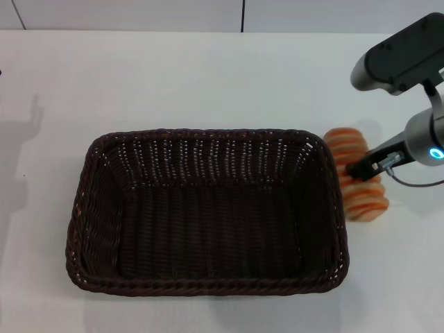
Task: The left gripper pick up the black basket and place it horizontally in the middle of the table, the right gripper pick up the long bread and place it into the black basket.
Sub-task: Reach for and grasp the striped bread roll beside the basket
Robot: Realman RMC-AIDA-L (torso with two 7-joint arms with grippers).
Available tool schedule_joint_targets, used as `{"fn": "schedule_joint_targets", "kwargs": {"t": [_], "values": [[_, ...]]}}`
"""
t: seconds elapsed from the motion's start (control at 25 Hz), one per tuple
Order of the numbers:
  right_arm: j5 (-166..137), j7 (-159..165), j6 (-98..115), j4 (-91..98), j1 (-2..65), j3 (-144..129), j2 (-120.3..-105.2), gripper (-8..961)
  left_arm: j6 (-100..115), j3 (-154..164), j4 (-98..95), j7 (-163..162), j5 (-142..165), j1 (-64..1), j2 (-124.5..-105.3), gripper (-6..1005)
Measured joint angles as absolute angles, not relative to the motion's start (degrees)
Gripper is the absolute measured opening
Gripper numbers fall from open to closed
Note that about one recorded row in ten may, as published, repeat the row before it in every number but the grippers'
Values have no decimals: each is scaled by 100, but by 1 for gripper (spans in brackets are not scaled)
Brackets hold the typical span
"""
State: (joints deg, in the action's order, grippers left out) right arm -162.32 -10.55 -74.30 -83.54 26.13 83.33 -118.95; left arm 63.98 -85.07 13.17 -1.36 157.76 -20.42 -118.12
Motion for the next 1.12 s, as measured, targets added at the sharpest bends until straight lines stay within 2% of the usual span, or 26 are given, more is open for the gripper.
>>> {"fn": "schedule_joint_targets", "kwargs": {"t": [0.16, 0.36, 0.56, 0.72, 0.92, 1.12], "values": [[-16279, -1121, -7273, -8651, 2439, 8401, -11899, 440, 6400, -8508, 1313, -127, 15777, -2038, -11812, 718], [-16436, -1101, -7256, -9843, 2032, 8528, -11900, 259, 6400, -8507, 1309, -128, 15776, -2039, -11813, 717], [-16479, -1088, -7325, -10836, 1786, 8687, -11906, 139, 6387, -8445, 1319, -132, 15777, -2039, -11813, 717], [-16465, -996, -7325, -10610, 1813, 8675, -11914, 43, 6384, -8438, 1322, -150, 15776, -2042, -11818, 717], [-16653, -893, -7384, -10081, 1960, 8356, -11920, -1, 6361, -8349, 1306, -171, 15776, -2042, -11819, 717], [-16729, -666, -7379, -10006, 1977, 8320, -11905, 112, 6356, -8303, 1304, -175, 15776, -2036, -11814, 717]]}}
